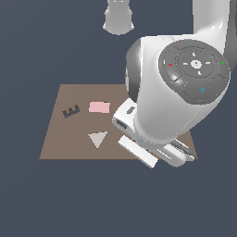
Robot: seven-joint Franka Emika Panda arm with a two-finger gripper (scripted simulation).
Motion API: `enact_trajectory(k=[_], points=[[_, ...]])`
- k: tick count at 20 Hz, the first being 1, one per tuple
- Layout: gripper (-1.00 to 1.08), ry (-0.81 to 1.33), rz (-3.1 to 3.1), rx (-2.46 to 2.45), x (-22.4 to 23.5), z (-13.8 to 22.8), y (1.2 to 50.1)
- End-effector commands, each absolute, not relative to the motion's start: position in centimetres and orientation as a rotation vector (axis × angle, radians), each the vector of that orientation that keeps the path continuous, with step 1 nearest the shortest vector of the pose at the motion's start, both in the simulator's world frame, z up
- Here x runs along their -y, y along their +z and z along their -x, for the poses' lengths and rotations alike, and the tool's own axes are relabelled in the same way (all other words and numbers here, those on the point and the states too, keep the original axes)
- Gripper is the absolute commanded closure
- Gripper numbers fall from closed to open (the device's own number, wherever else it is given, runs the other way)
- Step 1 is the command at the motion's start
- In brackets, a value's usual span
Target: Insert a designated object into the corresponding slot on a board.
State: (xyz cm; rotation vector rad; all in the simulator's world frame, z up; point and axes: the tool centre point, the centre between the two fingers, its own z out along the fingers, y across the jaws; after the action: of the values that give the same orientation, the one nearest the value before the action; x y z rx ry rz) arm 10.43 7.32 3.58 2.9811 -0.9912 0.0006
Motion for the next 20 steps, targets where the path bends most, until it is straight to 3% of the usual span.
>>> enact_trajectory(k=[1,20], points=[[1.08,0.001,-3.033,0.820,-8.1,-10.8,3.6],[1.08,0.002,-3.101,-0.503,-14.1,-10.4,3.9]])
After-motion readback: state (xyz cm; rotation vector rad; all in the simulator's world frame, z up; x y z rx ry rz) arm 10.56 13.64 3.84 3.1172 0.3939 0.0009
